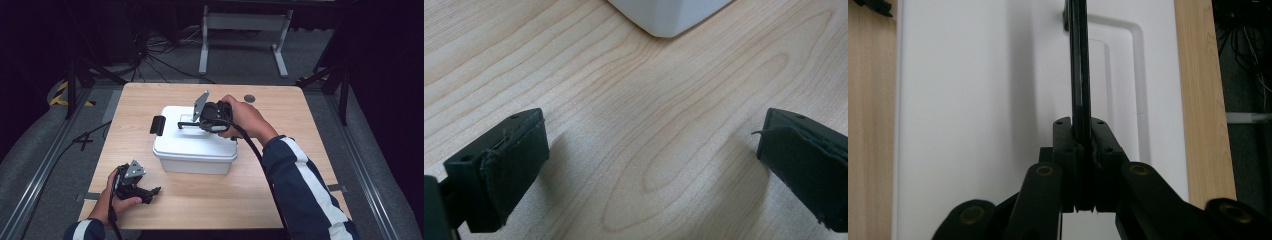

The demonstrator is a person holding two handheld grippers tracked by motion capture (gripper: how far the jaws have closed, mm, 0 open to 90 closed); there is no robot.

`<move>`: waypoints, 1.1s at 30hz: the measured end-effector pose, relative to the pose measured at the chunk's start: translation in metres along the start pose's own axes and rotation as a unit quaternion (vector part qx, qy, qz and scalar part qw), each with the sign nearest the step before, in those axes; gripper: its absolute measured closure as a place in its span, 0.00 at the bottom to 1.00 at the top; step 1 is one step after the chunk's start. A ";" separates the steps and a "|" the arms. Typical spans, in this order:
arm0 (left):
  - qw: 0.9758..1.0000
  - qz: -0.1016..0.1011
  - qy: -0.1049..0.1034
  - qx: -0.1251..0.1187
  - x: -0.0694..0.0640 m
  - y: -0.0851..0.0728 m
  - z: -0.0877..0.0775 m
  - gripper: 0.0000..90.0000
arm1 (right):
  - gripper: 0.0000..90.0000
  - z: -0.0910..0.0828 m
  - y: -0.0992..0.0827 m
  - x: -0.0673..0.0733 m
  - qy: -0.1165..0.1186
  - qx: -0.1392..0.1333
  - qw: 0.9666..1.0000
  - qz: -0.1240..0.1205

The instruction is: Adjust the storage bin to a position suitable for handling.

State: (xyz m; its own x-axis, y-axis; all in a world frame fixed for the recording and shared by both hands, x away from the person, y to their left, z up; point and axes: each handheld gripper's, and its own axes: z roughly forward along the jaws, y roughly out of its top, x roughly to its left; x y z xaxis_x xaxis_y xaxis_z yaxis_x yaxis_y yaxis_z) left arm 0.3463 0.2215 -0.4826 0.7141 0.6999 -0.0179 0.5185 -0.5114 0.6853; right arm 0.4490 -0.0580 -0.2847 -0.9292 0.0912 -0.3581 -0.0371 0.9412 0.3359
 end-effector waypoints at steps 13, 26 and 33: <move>1.000 -0.001 0.001 -0.003 0.000 0.000 0.000 0.01 | 0.94 -0.009 -0.001 0.000 -0.014 -0.037 0.999 -0.005; 1.000 -0.002 -0.001 -0.003 0.000 0.000 0.001 0.01 | 0.94 -0.027 -0.008 0.000 -0.020 -0.061 0.998 -0.002; 1.000 0.001 0.001 -0.001 0.000 0.000 0.000 0.01 | 0.94 -0.042 -0.021 0.000 -0.023 -0.074 0.997 -0.003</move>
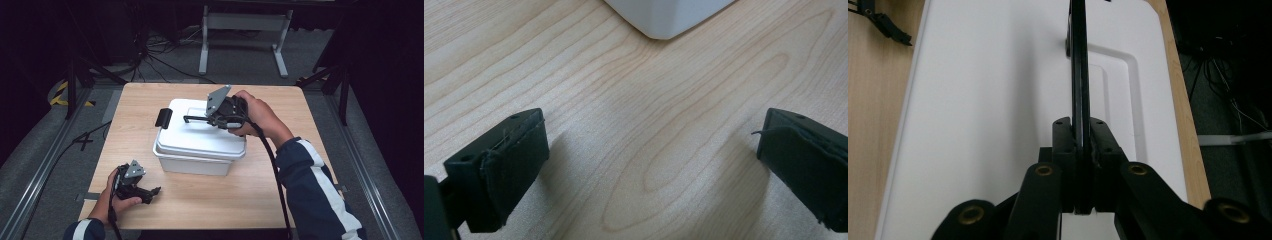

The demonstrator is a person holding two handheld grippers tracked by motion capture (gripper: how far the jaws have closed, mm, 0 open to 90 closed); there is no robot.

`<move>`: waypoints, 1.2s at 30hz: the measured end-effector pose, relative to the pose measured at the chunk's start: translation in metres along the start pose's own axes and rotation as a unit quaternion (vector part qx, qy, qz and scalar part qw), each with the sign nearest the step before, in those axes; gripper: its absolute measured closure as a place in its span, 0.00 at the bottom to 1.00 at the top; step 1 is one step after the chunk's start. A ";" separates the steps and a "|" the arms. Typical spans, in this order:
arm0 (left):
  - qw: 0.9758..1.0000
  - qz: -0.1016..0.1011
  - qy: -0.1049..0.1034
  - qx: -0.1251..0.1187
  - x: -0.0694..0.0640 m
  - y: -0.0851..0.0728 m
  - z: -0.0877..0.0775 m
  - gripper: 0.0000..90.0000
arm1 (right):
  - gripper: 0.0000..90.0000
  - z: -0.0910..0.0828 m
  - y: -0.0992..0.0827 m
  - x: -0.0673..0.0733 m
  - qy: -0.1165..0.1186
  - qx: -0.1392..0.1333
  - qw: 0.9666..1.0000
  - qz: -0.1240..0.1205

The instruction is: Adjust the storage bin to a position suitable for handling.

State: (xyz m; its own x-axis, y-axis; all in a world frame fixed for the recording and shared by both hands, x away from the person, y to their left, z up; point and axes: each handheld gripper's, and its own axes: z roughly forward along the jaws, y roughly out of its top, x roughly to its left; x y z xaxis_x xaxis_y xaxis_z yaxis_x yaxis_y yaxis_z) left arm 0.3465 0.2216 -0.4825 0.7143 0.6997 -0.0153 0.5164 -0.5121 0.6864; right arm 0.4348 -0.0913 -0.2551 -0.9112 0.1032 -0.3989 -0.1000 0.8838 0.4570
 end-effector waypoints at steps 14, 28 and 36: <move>1.000 -0.002 -0.001 0.001 0.000 0.000 0.000 0.01 | 0.94 -0.038 -0.035 0.000 -0.023 -0.013 0.999 0.025; 1.000 -0.002 0.000 -0.002 0.000 0.000 0.000 0.01 | 0.94 -0.066 -0.074 0.001 -0.039 -0.014 0.998 0.045; 1.000 -0.002 0.000 -0.002 0.000 0.000 0.000 0.01 | 0.94 -0.084 -0.108 0.002 -0.054 -0.015 0.996 0.067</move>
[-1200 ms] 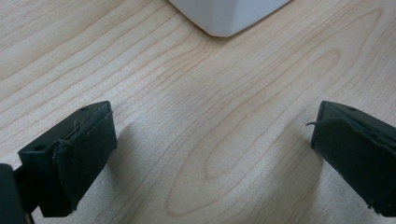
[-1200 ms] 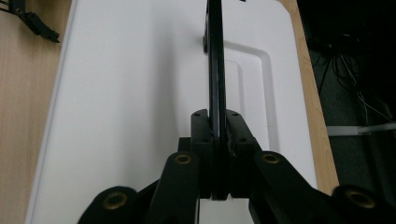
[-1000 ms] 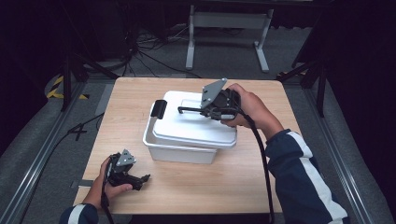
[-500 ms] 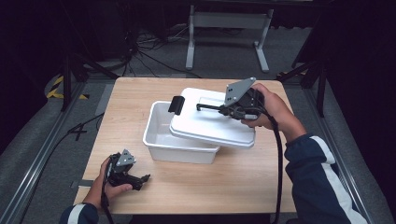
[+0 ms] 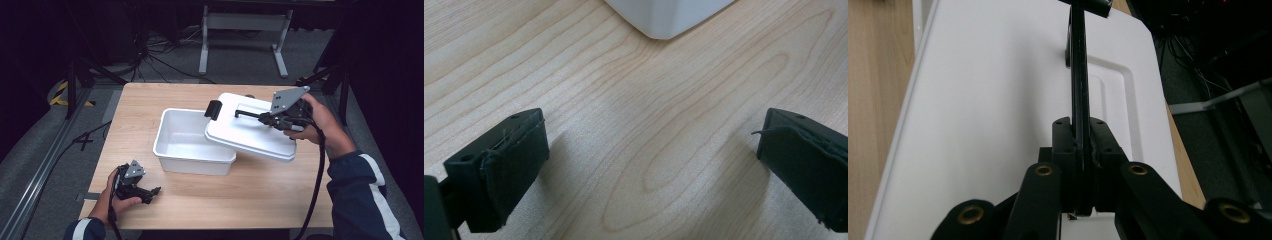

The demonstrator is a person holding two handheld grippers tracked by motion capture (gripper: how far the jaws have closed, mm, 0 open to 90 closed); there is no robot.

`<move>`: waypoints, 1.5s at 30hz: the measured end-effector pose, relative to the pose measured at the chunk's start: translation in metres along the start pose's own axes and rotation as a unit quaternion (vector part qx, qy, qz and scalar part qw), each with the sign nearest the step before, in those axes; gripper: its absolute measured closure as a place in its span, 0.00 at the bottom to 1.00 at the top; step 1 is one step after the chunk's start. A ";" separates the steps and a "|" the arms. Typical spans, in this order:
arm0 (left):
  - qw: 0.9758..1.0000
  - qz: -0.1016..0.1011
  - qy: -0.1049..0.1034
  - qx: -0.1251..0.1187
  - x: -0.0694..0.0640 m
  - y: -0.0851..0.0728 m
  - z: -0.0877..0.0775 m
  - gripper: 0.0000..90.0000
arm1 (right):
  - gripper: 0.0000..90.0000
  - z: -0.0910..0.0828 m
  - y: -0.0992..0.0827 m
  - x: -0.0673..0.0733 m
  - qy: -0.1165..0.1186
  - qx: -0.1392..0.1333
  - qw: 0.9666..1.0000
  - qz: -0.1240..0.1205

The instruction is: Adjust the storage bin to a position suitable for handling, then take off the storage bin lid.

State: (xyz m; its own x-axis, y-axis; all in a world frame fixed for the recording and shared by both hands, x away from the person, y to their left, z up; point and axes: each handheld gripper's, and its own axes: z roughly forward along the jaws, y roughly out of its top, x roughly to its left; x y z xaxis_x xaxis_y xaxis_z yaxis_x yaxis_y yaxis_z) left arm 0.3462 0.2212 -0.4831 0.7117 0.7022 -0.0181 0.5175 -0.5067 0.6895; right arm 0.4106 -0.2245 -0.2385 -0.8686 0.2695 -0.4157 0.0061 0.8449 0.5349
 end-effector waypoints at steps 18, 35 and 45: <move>1.000 0.002 0.000 0.001 0.000 0.000 0.000 0.01 | 0.94 -0.035 -0.067 -0.006 -0.036 0.000 0.998 0.046; 1.000 0.006 -0.001 0.000 0.001 0.001 0.001 0.01 | 0.94 -0.019 -0.121 -0.008 -0.040 0.015 0.994 0.099; 1.000 0.008 -0.004 -0.001 0.002 0.001 0.001 0.01 | 0.94 0.007 -0.141 -0.004 -0.030 0.025 0.991 0.126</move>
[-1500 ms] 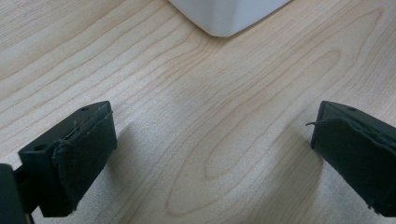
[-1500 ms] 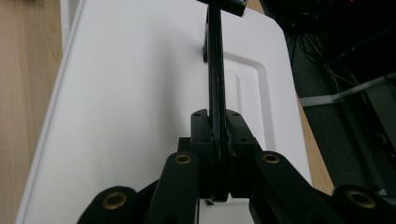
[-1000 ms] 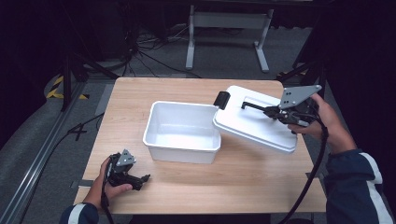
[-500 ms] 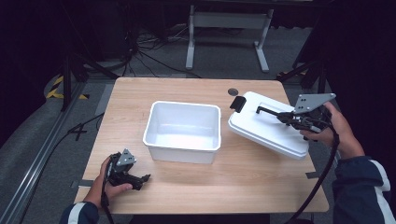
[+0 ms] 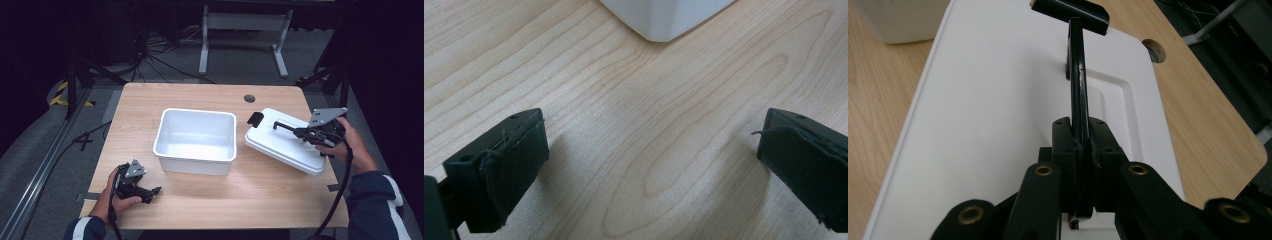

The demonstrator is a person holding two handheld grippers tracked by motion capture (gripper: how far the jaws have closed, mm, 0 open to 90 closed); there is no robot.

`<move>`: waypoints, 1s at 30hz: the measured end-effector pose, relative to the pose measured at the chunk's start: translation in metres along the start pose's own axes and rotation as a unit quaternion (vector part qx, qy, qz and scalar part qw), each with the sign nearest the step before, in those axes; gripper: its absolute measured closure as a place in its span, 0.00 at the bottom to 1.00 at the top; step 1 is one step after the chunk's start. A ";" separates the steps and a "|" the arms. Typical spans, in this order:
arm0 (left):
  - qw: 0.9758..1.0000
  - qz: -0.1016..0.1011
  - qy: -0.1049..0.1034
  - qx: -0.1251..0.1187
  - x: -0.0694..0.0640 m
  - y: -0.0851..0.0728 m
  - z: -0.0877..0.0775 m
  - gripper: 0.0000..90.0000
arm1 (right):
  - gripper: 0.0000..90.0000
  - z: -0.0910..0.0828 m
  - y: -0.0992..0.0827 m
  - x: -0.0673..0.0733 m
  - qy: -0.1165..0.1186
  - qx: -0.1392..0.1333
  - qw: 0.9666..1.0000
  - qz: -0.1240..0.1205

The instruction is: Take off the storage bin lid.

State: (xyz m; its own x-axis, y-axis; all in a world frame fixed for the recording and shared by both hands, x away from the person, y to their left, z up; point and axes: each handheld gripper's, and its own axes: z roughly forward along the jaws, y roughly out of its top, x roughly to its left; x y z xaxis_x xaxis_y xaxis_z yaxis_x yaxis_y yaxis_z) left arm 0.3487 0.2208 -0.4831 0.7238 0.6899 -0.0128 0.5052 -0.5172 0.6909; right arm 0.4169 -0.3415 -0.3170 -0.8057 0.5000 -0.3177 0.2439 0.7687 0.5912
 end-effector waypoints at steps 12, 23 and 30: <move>1.000 -0.001 0.001 0.000 0.000 0.000 0.000 0.01 | 0.94 0.038 -0.015 0.004 0.013 0.015 1.000 0.012; 1.000 0.000 0.001 0.003 0.000 0.000 0.000 0.01 | 0.94 0.060 -0.021 0.007 0.021 0.019 0.999 0.026; 1.000 0.001 0.002 0.004 0.000 0.000 -0.001 0.01 | 0.93 0.068 -0.026 0.005 0.024 0.021 0.999 0.041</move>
State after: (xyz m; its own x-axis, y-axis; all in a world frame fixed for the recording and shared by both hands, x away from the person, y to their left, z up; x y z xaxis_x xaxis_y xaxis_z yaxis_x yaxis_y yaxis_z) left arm 0.3487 0.2210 -0.4824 0.7234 0.6904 -0.0093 0.5079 -0.5230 0.6845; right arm 0.4437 -0.3319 -0.3846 -0.8068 0.5426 -0.2341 0.3313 0.7433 0.5811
